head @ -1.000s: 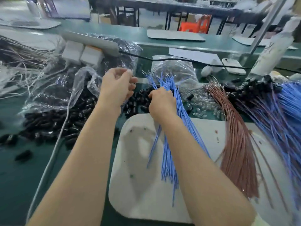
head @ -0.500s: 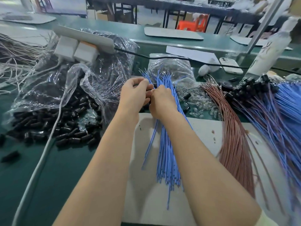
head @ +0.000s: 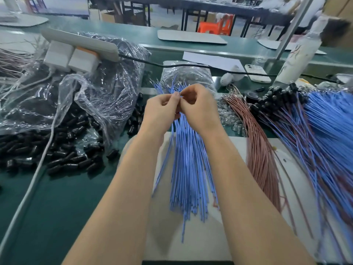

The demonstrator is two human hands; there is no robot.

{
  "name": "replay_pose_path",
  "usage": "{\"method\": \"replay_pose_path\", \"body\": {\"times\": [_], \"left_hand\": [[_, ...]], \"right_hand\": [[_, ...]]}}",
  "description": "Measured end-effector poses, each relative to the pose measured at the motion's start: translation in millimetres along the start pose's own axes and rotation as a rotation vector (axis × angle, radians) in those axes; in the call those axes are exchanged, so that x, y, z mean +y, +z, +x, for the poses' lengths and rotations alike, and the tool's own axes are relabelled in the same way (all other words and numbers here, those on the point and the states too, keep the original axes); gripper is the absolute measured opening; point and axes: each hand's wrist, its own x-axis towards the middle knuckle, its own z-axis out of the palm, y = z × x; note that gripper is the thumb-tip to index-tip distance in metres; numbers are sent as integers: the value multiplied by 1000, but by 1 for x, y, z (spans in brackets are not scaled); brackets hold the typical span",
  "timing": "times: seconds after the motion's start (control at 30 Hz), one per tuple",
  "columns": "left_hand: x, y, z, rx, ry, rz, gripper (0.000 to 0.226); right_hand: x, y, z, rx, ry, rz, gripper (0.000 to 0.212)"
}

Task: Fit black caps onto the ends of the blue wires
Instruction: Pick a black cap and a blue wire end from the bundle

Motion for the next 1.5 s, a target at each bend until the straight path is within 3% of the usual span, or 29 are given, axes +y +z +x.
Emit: {"method": "replay_pose_path", "body": {"times": [0.13,0.23,0.33,0.4,0.5,0.57,0.8,1.0,1.23,1.3,1.4,1.5], "left_hand": [[0,14,-4,-7,36,29,19],[-3,14,-5,104,32,45,24],[-15,0,-1,247,27,205,28],[-22,-10,1,266,11,341,29],[-26,-13,1,248,-19,546,30],[-26,-11,0,254,0,666,31],[-31,-3,-1,170,72,527,29],[-31,-5,-2,258,32,285,27],[-31,-2,0,261,5,256,27],[-33,-1,0,246,-14,231,27],[-34,-1,0,240,-13,225,26],[-35,0,0,241,-9,225,25]], "right_hand": [[9,-25,-6,-77,17,23,10],[13,-32,-11,-66,40,104,18],[23,-28,-18,-31,28,-270,18],[25,-23,-23,-140,91,-500,41],[20,-9,-31,-222,100,-643,63],[17,4,-37,-255,70,-737,61],[20,6,-32,-269,87,-716,42],[25,1,-27,-170,124,-610,24],[32,-25,-21,41,276,37,15],[34,-27,-21,86,233,-80,22],[33,-25,-23,-19,189,-356,33],[31,-25,-23,-123,184,-484,23]]}}
